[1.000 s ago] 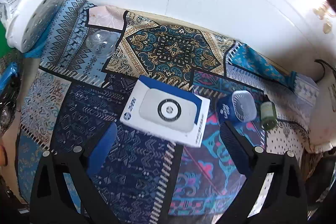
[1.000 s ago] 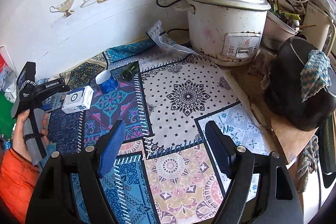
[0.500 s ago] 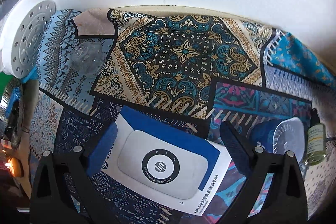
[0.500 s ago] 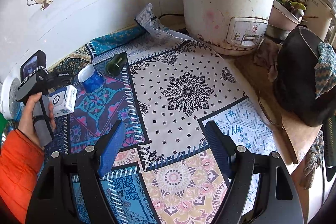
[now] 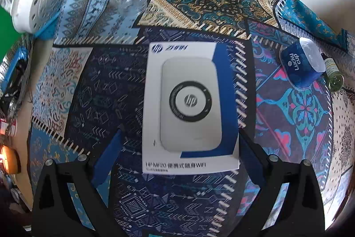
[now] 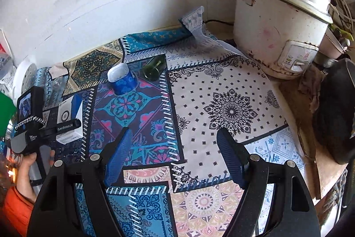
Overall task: Collect trash
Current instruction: 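Grasp the white HP box with the left tool while the right tool grasps the clear container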
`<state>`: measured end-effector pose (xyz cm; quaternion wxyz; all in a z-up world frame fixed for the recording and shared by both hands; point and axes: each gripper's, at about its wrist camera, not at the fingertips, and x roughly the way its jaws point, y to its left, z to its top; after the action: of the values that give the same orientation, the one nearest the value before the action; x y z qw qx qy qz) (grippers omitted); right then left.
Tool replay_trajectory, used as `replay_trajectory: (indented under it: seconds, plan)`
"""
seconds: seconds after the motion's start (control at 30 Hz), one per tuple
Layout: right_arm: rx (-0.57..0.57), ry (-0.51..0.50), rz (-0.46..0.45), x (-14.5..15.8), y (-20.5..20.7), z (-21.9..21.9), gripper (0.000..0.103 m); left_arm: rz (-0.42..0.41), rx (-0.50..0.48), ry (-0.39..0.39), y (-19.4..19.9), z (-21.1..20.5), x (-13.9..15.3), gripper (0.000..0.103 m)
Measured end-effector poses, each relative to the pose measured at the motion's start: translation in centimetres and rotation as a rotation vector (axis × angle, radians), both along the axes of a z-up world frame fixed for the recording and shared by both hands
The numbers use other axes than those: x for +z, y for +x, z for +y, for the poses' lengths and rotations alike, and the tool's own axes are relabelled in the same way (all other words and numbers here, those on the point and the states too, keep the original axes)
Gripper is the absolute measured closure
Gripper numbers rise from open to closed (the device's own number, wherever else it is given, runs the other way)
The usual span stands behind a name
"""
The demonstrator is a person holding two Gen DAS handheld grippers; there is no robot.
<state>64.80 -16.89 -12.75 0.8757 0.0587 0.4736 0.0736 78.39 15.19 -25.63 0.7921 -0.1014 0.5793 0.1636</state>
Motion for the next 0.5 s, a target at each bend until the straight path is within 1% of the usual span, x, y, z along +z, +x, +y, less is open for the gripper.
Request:
replay_trajectory:
  seconds: [0.1, 0.17, 0.23, 0.27, 0.33, 0.4, 0.5]
  plan:
    - [0.039, 0.013, -0.008, -0.1, 0.5, 1.6, 0.028, -0.027, 0.009, -0.083, -1.3, 1.8, -0.3, 0.004]
    - [0.066, 0.025, -0.003, -0.4, 1.2, 2.9, 0.028, -0.063, 0.009, -0.13, -1.7, 2.7, -0.3, 0.008]
    - [0.099, 0.048, 0.012, -0.8, 2.4, 4.3, 0.028, -0.09, -0.017, -0.172, -1.6, 3.1, -0.1, 0.019]
    - [0.12, 0.065, 0.025, -1.1, 3.2, 5.0, 0.028, -0.091, -0.034, -0.176, -1.5, 3.1, -0.1, 0.02]
    - [0.141, 0.081, 0.042, -1.5, 4.7, 6.4, 0.028, -0.105, -0.07, -0.148, -1.4, 2.9, 0.2, 0.023]
    - [0.167, 0.085, 0.041, -1.9, 6.5, 8.0, 0.028, -0.123, -0.105, -0.12, -1.3, 2.7, 0.5, 0.024]
    - [0.177, 0.08, 0.042, -2.6, 9.0, 10.0, 0.028, -0.158, -0.146, -0.13, -1.7, 3.2, 1.0, 0.025]
